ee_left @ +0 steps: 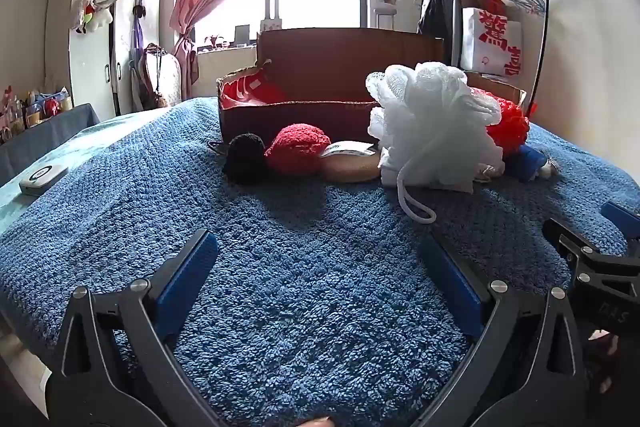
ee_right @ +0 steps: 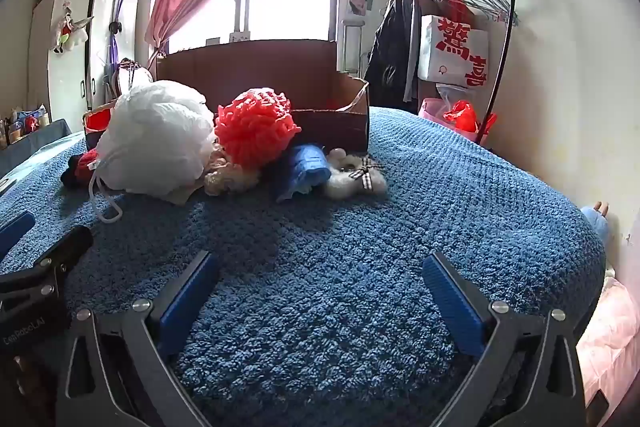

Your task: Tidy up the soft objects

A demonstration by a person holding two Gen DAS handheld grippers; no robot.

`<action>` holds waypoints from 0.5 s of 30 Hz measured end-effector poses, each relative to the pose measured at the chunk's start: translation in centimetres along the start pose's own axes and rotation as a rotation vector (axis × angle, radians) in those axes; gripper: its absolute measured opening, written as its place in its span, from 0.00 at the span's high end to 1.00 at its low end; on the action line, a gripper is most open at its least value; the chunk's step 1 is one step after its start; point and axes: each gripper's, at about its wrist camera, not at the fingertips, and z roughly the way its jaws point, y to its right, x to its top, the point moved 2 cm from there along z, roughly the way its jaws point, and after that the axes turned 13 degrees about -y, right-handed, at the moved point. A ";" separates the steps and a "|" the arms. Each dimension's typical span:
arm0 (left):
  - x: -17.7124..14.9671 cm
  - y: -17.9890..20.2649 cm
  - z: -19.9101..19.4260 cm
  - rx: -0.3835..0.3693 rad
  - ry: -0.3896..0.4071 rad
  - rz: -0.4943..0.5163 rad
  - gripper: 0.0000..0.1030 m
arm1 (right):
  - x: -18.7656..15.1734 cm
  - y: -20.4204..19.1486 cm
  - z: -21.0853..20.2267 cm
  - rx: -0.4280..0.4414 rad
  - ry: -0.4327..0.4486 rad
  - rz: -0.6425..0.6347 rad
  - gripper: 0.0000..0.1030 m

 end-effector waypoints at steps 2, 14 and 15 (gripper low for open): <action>0.0 0.0 0.0 0.003 0.001 0.004 0.00 | 0.0 0.0 0.0 0.002 -0.004 0.003 0.00; 0.0 0.0 0.0 0.004 -0.002 0.006 0.00 | 0.1 0.2 0.2 0.000 -0.009 -0.001 0.00; 0.0 0.0 0.0 0.004 -0.001 0.006 0.00 | 0.1 0.2 0.2 0.000 -0.009 -0.001 0.00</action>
